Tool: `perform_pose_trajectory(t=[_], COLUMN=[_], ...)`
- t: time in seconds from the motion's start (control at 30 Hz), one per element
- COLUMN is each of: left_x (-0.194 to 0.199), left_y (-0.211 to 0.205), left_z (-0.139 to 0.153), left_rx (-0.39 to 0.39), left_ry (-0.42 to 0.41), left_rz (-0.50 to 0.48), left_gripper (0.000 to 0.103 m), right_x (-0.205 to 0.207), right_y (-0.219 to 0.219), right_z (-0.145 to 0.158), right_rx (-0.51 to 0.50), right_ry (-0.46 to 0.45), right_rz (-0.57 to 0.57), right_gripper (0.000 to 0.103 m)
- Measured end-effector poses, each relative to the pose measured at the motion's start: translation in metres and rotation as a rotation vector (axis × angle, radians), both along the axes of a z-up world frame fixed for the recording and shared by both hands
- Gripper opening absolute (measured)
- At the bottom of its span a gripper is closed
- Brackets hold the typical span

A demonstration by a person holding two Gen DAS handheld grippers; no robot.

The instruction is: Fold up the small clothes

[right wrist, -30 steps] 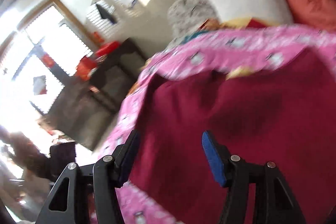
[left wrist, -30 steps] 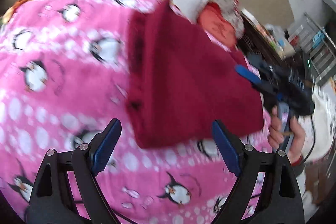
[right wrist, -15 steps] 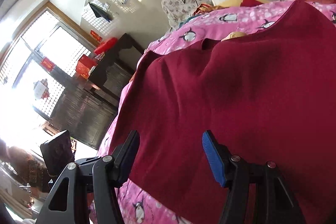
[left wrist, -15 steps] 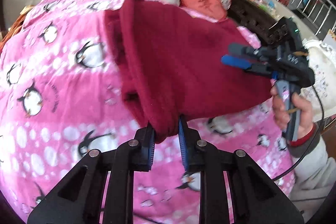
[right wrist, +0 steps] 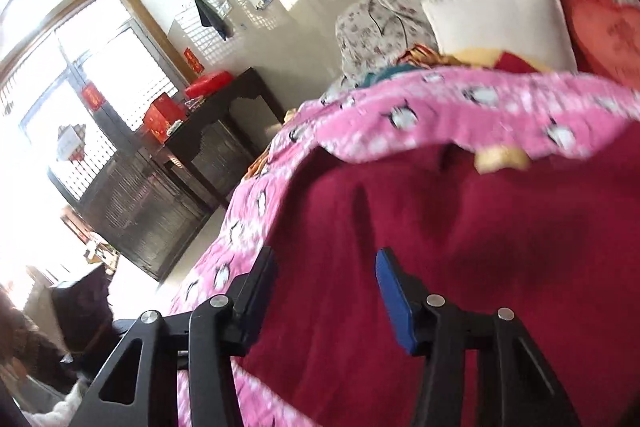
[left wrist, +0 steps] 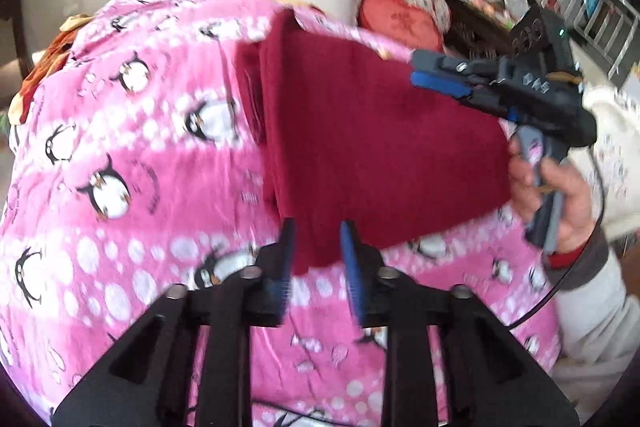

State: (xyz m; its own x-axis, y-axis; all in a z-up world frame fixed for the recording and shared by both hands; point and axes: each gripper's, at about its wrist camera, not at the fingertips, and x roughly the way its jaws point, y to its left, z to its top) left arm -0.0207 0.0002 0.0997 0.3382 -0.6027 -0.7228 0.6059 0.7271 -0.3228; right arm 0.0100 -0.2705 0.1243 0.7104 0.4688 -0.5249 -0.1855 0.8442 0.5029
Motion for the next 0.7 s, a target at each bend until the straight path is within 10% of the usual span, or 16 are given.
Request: perform_pose_trajectory(t=[0.17, 0.4, 0.7], left_x=[0.019, 0.038, 0.032], left_y=[-0.019, -0.041, -0.016], left_z=[-0.010, -0.054, -0.050], left_rx=[-0.085, 0.032, -0.120], left_ry=[0.058, 0.095, 0.084], left_rz=[0.054, 0.109, 0.119], left_gripper=[0.046, 0.046, 0.050], right_x=[0.056, 0.107, 0.009], right_y=[0.026, 0.071, -0.012], right_z=[-0.007, -0.036, 0.009], right_rx=[-0.025, -0.139, -0.259], right_ry=[0.011, 0.055, -0.054], right_rz=[-0.027, 0.050, -0.141], right_gripper=[0.049, 0.050, 0.050])
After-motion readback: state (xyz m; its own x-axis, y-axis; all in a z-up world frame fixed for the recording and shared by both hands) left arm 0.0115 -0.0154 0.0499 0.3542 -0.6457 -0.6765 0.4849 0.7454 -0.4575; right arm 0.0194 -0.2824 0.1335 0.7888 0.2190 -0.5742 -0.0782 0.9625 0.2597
